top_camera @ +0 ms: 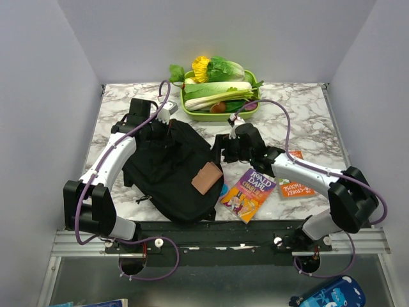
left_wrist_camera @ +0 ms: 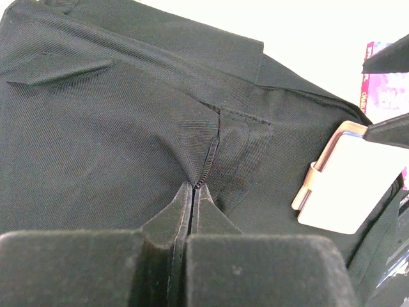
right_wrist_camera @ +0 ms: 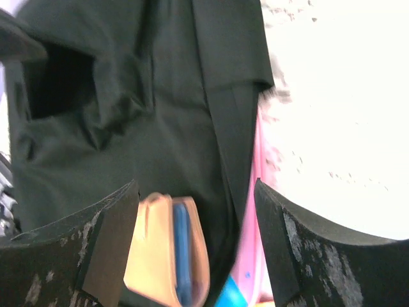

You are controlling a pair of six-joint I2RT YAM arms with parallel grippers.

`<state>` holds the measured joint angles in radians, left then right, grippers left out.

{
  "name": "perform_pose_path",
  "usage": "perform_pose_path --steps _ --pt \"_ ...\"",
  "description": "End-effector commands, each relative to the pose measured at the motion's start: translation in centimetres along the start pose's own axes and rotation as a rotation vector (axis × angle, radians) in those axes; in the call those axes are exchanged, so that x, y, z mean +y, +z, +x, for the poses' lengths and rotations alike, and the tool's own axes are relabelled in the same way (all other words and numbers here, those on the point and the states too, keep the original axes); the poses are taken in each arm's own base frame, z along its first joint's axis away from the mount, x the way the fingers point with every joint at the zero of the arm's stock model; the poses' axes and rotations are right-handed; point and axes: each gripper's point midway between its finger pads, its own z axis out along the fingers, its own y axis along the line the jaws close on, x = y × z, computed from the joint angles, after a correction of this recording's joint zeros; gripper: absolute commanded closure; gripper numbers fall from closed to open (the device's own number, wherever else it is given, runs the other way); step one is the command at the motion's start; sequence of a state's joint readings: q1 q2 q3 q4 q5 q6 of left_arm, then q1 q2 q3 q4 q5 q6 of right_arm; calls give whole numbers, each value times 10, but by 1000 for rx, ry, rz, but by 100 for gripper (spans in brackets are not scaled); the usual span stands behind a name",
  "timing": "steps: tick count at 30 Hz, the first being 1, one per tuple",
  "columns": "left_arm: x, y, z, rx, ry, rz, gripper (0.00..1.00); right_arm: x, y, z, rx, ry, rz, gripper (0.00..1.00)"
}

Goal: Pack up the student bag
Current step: Pick up the personal item from the student bag.

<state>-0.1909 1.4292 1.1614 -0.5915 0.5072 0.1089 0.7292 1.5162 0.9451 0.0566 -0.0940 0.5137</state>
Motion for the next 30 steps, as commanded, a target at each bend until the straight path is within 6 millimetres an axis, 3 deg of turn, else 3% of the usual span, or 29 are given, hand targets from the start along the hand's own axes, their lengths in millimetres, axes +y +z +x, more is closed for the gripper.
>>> perform_pose_path --steps 1,3,9,15,23,26,27,29,30 --pt "2 3 -7 -25 27 4 100 -24 -31 52 205 -14 85 19" --pt "1 3 -7 -26 27 7 100 -20 -39 62 256 -3 59 19" --pt "1 1 -9 -29 32 8 100 -3 -51 66 289 33 -15 28" --pt "1 0 -8 -30 37 5 100 15 -47 69 342 53 -107 35" --pt "1 2 -4 -24 42 5 100 23 -32 70 385 43 -160 45" --pt "1 2 -5 -26 44 8 100 27 -27 66 386 44 -177 63" --pt "2 2 -4 -23 45 6 100 29 -28 62 380 45 -186 80" --pt "3 2 -3 -20 50 1 100 33 -30 54 360 43 -196 99" --pt "3 3 -2 -18 54 0 100 37 -35 47 346 41 -216 99"
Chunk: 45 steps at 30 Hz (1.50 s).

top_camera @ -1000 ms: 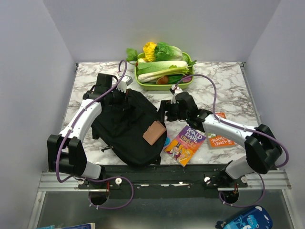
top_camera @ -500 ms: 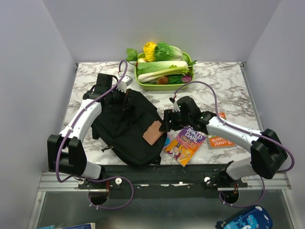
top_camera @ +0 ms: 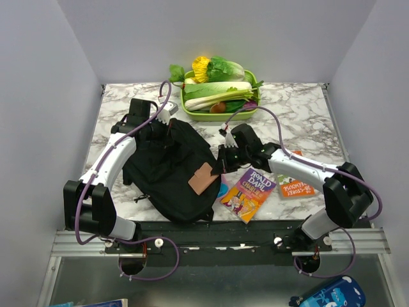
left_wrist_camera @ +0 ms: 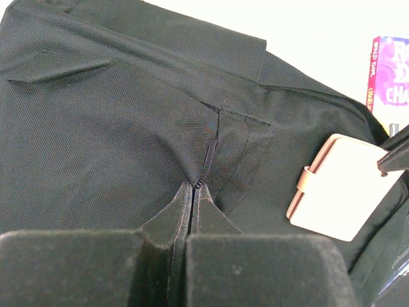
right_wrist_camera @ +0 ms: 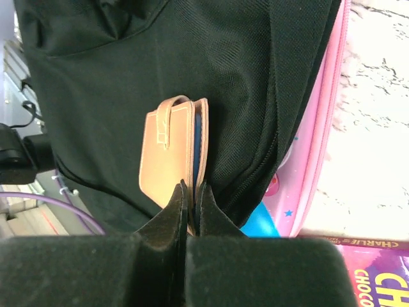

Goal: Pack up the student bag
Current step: Pick up the personal item from the student bag, then place the personal item in the student bag.

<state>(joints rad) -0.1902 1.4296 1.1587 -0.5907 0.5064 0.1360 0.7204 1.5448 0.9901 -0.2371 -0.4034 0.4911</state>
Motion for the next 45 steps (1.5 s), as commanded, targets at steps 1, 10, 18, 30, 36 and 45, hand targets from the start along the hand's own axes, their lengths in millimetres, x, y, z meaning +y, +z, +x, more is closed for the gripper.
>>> perform_pose_path --steps 1,10,18,30,36,45 --pt "3 2 -4 -22 37 -4 100 26 -16 -23 -39 -31 -93 99" --pt "8 7 0 -12 43 -18 100 93 -46 -36 -31 -116 -436 99" --pt "8 7 3 -9 41 -21 100 89 -54 -54 -104 -161 -412 99" --pt "4 1 -16 -35 19 -8 100 69 -5 -92 -237 20 -381 99" --pt "1 -4 -24 -42 15 -6 100 47 25 -107 -244 131 -282 99" --pt "-3 -8 -21 -33 14 1 100 40 50 -133 -313 226 -185 99"
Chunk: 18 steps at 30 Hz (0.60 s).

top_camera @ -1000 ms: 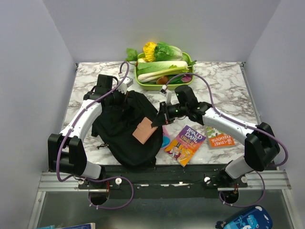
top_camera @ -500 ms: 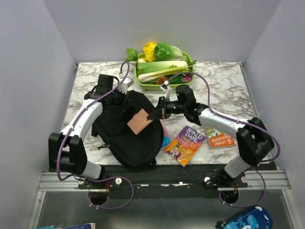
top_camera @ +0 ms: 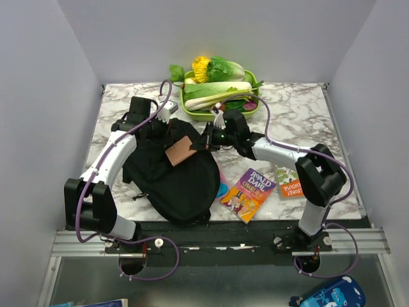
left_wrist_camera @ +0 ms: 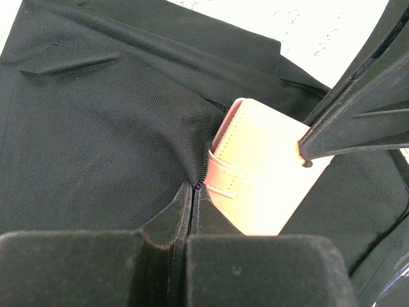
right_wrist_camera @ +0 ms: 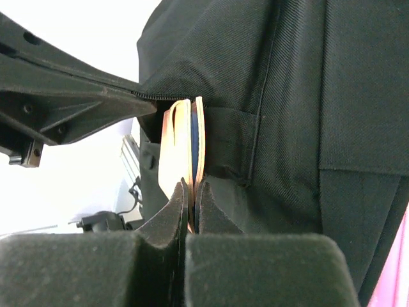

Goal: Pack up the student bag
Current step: Place the personal item in the student bag.

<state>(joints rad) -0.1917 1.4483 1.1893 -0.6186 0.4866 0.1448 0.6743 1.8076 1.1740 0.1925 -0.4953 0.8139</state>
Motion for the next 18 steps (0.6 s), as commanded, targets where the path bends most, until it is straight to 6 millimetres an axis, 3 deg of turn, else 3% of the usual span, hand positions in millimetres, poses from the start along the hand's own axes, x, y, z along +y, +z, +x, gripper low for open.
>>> perform_pose_path --steps 1,3,5,11,18 --pt "-7 -8 -20 -57 8 22 100 -1 18 -19 -97 27 103 99" --pt "-9 -6 -22 -58 -13 37 100 11 25 -29 -129 16 126 99" --pt "-15 -6 -27 -66 -42 72 100 6 33 -29 -158 32 193 99" --pt "-28 0 -34 -57 -90 151 100 0 45 -53 -269 84 280 99" --pt "-35 -11 -47 -112 -187 229 100 3 62 -41 -266 155 208 99"
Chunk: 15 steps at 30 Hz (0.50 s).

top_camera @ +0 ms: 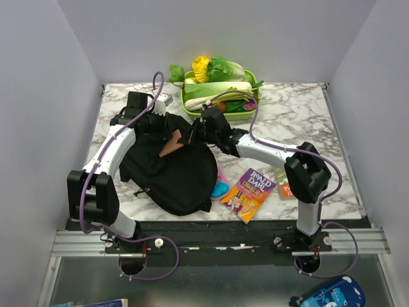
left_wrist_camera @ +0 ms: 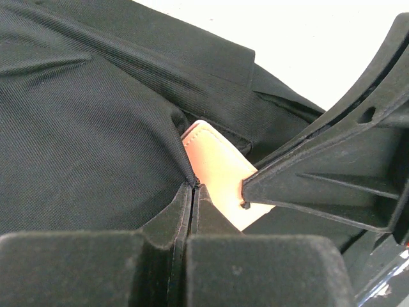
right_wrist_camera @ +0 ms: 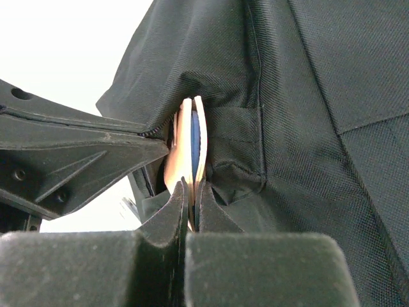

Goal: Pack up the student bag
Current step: Place the personal item in the student bag.

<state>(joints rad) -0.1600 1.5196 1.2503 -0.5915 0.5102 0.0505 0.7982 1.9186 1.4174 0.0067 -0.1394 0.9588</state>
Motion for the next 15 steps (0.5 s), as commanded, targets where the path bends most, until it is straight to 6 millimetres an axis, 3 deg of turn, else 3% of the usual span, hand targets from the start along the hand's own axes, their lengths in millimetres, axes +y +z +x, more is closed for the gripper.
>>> perform_pose_path --steps 1,3,6,7,8,10,11,15 --pt "-54 -20 -30 -92 -112 253 100 -4 28 -9 -81 60 -12 99" --pt "-55 -26 -37 -119 -138 268 100 11 35 -6 -54 43 -62 99" --pt "-59 -34 -46 -150 -161 282 100 15 38 5 -9 20 -97 99" --pt "-59 -35 -49 -163 -162 287 100 30 38 13 37 19 -183 99" --pt "-60 -35 -46 -162 -173 289 100 28 45 23 81 20 -208 99" --pt "-60 -35 -46 -168 -171 293 100 51 45 37 181 14 -341 99" --pt "-60 -34 -43 -161 -177 294 100 50 47 41 194 24 -350 99" --pt "-60 -27 -33 -135 -193 311 100 76 38 40 213 -15 -510 99"
